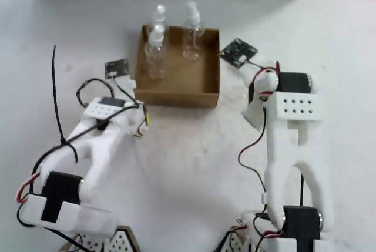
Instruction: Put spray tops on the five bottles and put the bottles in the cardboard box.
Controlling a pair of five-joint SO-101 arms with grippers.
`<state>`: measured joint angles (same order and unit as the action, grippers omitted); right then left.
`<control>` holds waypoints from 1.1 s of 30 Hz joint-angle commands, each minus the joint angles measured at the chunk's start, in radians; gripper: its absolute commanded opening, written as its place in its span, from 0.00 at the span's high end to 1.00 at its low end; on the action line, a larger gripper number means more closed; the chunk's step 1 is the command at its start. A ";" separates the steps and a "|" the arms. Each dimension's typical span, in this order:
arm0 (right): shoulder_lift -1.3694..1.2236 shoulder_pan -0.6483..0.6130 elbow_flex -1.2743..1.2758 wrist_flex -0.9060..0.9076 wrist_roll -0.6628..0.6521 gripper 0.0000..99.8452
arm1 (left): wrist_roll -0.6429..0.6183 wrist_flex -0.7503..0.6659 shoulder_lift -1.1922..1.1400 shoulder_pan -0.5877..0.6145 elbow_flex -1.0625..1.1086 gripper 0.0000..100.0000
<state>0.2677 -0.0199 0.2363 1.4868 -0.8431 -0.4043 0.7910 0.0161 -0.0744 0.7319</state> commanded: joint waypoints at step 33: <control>-0.901 -0.024 -0.916 0.225 -0.453 0.70 | 0.071 -0.048 0.039 0.005 0.005 0.98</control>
<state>-0.6360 -0.0292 -0.6276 1.6909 -1.2758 -0.3460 0.7618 0.0176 -0.0713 0.7319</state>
